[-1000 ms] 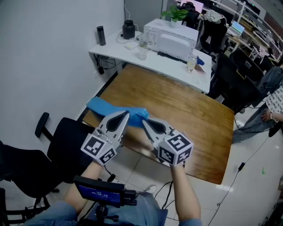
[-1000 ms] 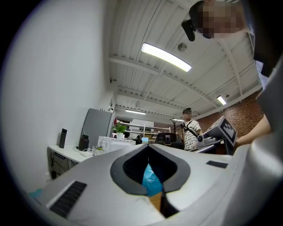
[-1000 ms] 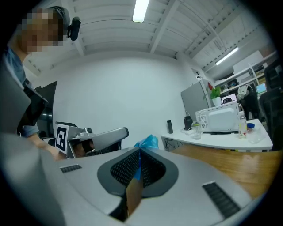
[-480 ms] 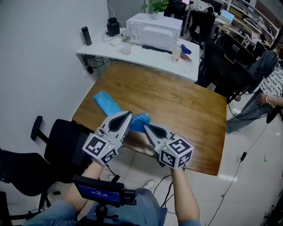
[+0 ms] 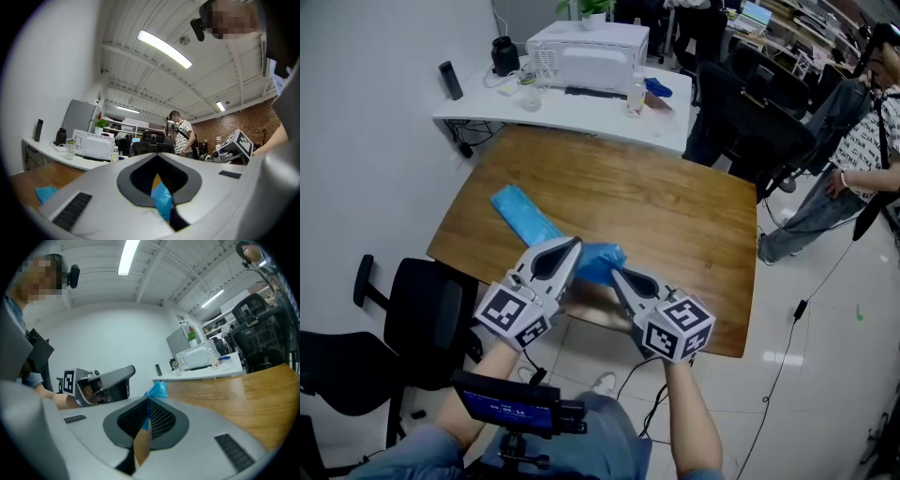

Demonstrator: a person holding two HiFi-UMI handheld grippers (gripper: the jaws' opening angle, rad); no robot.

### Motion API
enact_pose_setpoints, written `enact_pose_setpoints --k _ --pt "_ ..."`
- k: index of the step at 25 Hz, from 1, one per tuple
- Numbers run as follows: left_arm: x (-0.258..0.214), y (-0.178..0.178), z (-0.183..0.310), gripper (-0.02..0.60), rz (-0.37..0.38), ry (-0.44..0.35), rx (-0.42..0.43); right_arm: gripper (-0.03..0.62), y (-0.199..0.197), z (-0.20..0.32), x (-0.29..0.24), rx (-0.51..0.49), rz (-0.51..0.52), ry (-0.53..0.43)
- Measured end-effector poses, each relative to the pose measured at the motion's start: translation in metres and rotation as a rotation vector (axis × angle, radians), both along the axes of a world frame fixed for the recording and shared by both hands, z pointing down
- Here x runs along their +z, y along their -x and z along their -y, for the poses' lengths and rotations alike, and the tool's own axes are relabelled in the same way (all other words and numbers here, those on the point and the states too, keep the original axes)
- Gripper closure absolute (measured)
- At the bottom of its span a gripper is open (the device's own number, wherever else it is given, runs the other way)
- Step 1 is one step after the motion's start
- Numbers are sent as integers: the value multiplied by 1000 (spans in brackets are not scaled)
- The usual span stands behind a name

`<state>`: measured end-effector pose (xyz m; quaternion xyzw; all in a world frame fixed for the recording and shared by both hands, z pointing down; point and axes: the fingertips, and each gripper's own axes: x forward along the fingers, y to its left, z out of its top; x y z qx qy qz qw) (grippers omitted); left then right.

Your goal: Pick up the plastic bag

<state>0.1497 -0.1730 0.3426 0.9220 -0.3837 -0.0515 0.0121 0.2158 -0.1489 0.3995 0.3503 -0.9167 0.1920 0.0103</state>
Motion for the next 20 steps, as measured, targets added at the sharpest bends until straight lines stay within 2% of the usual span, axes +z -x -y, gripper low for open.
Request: enact_pose_setpoints --k 9,14,20 --pt "13 -65 -8 574 20 16 69 592 -58 -6 18 67 8 29" --pt "16 -85 -9 575 26 20 92 592 -78 -8 23 95 2 34" --pt "18 -98 -13 574 34 25 111 580 -91 -10 33 147 -59 29"
